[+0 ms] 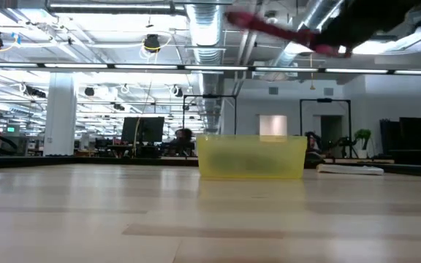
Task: Pick and place USB-C Cables
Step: Put the pink charger cable into the yellow bin
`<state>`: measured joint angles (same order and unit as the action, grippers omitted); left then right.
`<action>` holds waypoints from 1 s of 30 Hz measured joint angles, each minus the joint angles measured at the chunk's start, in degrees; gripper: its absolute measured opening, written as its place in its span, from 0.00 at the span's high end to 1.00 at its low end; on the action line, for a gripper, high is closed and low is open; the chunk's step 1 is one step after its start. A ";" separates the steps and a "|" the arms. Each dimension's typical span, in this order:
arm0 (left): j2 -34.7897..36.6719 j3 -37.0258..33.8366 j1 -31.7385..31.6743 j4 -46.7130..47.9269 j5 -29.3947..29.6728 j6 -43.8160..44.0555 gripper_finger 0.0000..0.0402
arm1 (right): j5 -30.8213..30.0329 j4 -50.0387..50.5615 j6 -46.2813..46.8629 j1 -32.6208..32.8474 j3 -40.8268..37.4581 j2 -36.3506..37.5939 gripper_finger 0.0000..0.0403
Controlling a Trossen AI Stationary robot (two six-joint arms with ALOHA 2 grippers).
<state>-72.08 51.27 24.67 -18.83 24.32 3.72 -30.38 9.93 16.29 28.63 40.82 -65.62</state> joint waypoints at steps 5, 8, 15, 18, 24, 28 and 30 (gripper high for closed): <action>0.17 -2.78 1.35 -8.30 -0.15 -5.94 0.46 | -5.80 -20.53 -4.97 2.67 -9.29 8.71 0.94; -0.23 -8.08 0.82 -17.72 -0.95 -6.22 0.46 | -5.56 -38.65 -12.43 3.71 -14.96 9.20 0.92; -0.92 -20.79 -5.05 -43.00 -4.99 -1.93 0.46 | -3.12 -65.09 -21.26 2.60 -20.52 3.02 0.93; -3.64 -22.91 -9.07 -48.97 -9.27 2.10 0.46 | 1.56 -71.53 -21.02 0.41 -20.44 -1.56 0.92; -13.09 -20.94 -13.62 -55.03 -16.48 7.13 0.46 | 6.19 -83.87 -20.82 -3.30 -20.24 -11.09 0.92; -19.63 -17.55 -13.90 -56.31 -16.56 7.17 0.46 | 9.57 -91.88 -20.52 -4.89 -20.16 -15.81 0.91; -22.77 -15.39 -13.90 -57.00 -17.20 6.71 0.46 | 10.31 -93.26 -19.49 -5.48 -20.07 -17.23 0.91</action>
<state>-94.85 35.87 10.76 -75.83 7.12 10.43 -20.07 -83.32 -3.20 23.15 20.75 -82.85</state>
